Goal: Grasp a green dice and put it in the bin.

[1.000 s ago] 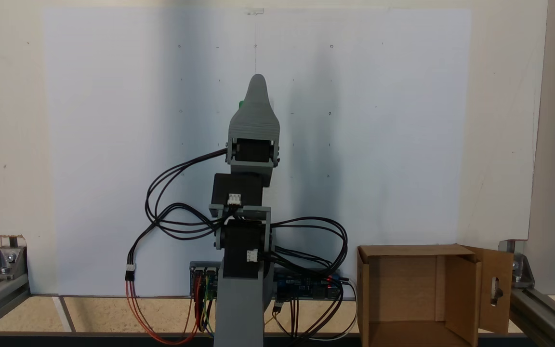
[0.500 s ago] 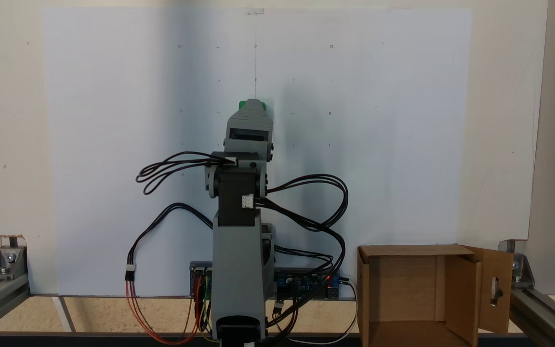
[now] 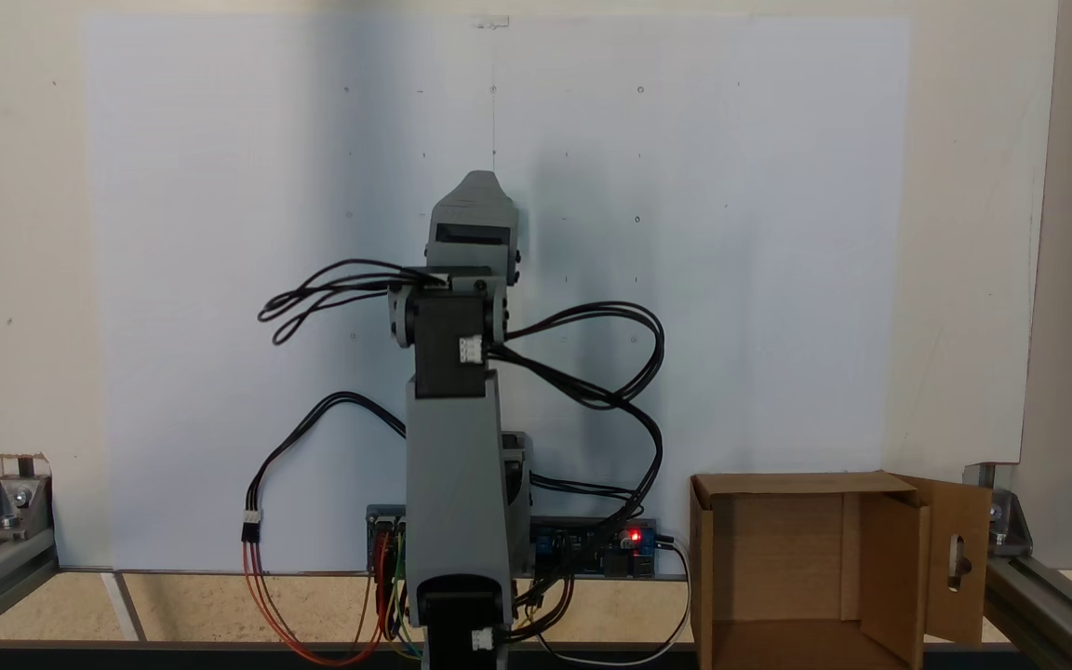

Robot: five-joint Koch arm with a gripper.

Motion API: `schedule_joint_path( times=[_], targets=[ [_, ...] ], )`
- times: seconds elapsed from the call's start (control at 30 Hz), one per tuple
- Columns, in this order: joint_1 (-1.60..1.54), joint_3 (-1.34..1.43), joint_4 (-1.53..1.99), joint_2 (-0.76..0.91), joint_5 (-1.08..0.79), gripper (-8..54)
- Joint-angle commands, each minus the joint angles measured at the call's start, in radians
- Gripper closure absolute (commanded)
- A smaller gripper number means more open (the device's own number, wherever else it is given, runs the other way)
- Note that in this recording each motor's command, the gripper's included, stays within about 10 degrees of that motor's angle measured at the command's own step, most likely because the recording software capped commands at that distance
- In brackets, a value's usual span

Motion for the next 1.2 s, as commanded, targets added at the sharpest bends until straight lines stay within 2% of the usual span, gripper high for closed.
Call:
schedule_joint_path(
  times=[0.0,0.47,1.0,1.17],
  targets=[
    [-0.012,-0.064,-0.021,-0.011,0.015,2.3],
    [-0.026,-0.006,-0.034,-0.043,0.021,1.6],
    [-0.017,0.144,-0.224,-0.043,0.020,2.4],
    [-0.015,0.146,-0.236,-0.089,0.021,2.4]
  ],
)
